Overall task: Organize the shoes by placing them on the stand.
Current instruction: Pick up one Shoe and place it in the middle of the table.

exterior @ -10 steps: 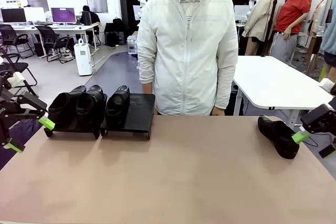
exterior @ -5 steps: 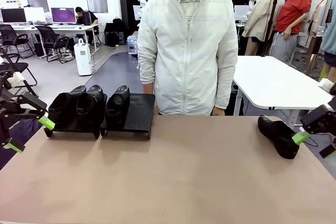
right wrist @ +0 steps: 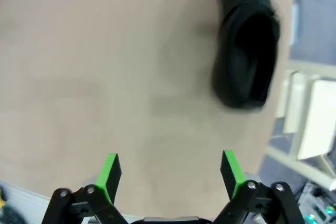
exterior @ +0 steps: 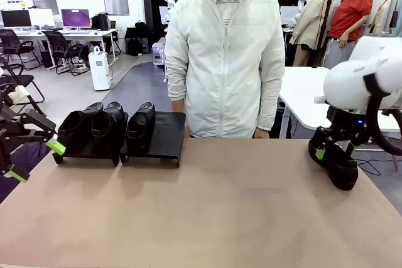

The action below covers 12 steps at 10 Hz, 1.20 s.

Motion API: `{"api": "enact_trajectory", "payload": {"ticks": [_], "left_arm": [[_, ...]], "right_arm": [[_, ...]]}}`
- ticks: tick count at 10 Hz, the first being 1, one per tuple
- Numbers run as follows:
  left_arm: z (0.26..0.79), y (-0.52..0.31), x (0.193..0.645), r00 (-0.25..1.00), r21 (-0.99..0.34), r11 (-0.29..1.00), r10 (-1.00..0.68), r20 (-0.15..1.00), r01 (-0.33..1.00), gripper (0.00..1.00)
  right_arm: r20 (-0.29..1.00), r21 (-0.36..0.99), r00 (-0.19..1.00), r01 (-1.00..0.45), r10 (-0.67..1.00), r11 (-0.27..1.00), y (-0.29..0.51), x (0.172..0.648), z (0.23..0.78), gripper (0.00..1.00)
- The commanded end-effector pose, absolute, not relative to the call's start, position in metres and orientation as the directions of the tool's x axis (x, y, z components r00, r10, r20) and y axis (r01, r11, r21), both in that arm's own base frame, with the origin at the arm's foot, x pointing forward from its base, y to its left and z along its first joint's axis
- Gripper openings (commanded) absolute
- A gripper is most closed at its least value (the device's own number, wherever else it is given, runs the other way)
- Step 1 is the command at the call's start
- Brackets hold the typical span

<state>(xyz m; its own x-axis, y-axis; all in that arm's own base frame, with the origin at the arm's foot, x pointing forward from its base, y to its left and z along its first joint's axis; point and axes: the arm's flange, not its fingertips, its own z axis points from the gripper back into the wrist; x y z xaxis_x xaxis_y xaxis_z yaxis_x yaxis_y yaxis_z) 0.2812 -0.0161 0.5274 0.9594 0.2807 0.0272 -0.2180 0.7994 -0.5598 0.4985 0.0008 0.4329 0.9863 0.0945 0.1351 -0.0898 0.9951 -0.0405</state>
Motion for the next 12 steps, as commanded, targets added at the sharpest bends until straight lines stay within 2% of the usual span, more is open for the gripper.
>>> {"api": "enact_trajectory", "payload": {"ticks": [1, 2, 4, 5, 8, 12], "left_arm": [[0.527, -0.017, 0.282, 0.958, -0.575, 0.789, 0.284, 0.033, -0.214, 1.0], [0.527, -0.017, 0.282, 0.958, -0.575, 0.789, 0.284, 0.033, -0.214, 1.0], [0.527, -0.017, 0.282, 0.958, -0.575, 0.789, 0.284, 0.033, -0.214, 1.0], [0.527, -0.017, 0.282, 0.958, -0.575, 0.789, 0.284, 0.033, -0.214, 1.0], [0.527, -0.017, 0.282, 0.958, -0.575, 0.789, 0.284, 0.033, -0.214, 1.0], [0.527, -0.017, 0.282, 0.958, -0.575, 0.789, 0.284, 0.033, -0.214, 1.0]], "right_arm": [[0.207, -0.08, 0.978, -0.002, 0.019, 0.997, -0.012, 0.517, 0.427, 1.0], [0.135, -0.041, 0.986, -0.09, 0.095, 0.995, 0.001, 0.499, 0.433, 1.0], [0.135, -0.041, 0.986, -0.09, 0.095, 0.995, 0.001, 0.499, 0.433, 1.0], [0.157, -0.07, 0.984, -0.07, 0.08, 0.995, -0.005, 0.517, 0.422, 1.0], [0.249, -0.013, 0.963, -0.098, 0.098, 0.995, -0.02, 0.566, 0.385, 1.0], [0.246, -0.001, 0.968, -0.048, 0.047, 0.999, -0.033, 0.589, 0.361, 1.0]]}}
